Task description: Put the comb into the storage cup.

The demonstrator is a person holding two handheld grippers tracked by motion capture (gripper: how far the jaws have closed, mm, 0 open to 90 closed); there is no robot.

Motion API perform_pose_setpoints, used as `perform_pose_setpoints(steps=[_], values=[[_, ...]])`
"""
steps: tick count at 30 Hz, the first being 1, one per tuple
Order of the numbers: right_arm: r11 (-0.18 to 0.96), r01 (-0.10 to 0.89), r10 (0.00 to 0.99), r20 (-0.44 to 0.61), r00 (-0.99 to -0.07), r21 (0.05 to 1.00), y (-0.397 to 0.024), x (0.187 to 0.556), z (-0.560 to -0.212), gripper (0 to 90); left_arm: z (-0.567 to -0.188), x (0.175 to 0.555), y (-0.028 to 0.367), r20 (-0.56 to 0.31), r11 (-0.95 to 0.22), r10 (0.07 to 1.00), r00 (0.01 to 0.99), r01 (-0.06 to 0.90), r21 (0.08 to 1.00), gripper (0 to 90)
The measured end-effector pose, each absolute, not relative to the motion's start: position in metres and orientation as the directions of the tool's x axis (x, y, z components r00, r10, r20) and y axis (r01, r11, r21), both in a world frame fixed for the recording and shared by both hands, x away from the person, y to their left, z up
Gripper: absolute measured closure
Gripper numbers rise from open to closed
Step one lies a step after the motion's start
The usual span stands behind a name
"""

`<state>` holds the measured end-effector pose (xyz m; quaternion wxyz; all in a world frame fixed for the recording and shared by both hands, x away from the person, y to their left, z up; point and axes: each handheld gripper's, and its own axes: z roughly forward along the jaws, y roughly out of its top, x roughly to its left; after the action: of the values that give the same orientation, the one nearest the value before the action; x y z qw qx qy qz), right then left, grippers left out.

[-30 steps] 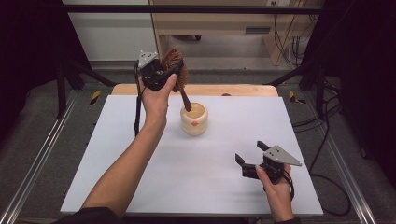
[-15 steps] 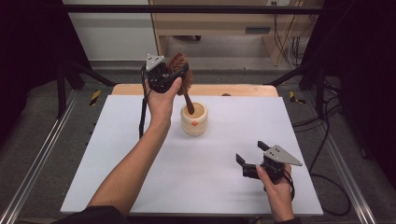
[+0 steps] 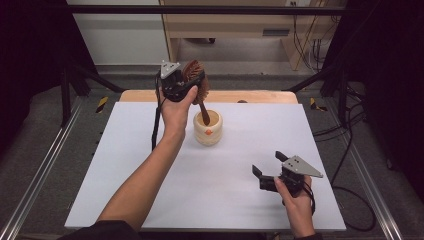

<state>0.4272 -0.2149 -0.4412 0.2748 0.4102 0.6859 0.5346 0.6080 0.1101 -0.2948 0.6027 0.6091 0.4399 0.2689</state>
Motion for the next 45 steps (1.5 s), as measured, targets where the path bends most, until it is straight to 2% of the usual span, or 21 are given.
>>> perform_pose_setpoints(steps=[45], values=[[0.090,0.280,0.855,0.071,-0.514,0.956,-0.214,0.428,-0.442,4.0,-0.317,0.610,0.098,-0.197,0.084,0.854,0.481,0.248,0.965,49.9]])
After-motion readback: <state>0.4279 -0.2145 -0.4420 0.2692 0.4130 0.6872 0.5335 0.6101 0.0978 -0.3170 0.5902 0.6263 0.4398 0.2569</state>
